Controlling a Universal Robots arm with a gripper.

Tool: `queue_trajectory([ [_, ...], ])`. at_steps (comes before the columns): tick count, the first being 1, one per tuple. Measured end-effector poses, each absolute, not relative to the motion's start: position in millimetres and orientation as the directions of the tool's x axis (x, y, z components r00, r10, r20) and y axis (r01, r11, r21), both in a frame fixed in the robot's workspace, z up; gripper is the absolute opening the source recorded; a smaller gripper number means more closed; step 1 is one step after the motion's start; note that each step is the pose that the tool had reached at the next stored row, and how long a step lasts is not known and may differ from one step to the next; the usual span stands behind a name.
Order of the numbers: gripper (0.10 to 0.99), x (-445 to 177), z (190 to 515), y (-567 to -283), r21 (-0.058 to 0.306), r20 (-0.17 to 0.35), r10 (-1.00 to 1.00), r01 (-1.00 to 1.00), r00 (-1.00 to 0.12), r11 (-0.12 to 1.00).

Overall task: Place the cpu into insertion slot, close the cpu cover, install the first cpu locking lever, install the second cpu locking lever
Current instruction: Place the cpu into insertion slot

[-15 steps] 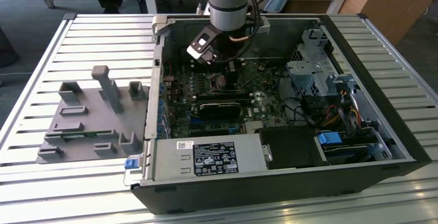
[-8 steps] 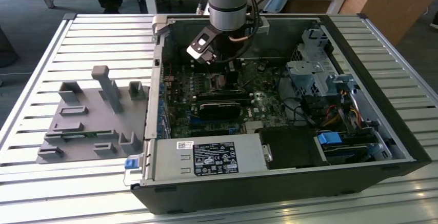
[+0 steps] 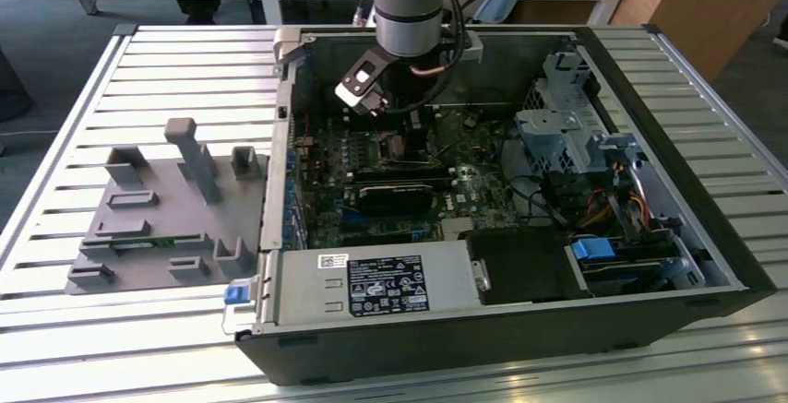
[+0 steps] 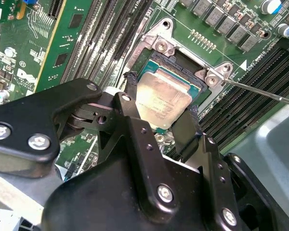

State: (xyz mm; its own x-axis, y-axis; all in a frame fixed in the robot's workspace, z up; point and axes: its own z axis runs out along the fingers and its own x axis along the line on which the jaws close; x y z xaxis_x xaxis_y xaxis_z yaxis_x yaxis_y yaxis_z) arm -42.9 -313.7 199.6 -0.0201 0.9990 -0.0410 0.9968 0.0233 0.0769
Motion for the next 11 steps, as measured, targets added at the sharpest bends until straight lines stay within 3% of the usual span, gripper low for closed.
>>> queue_trajectory([
  [11, 0.537, -43.2, 195.6, -312.2, 0.077, -0.041, 0.999, 0.997, -0.020, 0.023],
])
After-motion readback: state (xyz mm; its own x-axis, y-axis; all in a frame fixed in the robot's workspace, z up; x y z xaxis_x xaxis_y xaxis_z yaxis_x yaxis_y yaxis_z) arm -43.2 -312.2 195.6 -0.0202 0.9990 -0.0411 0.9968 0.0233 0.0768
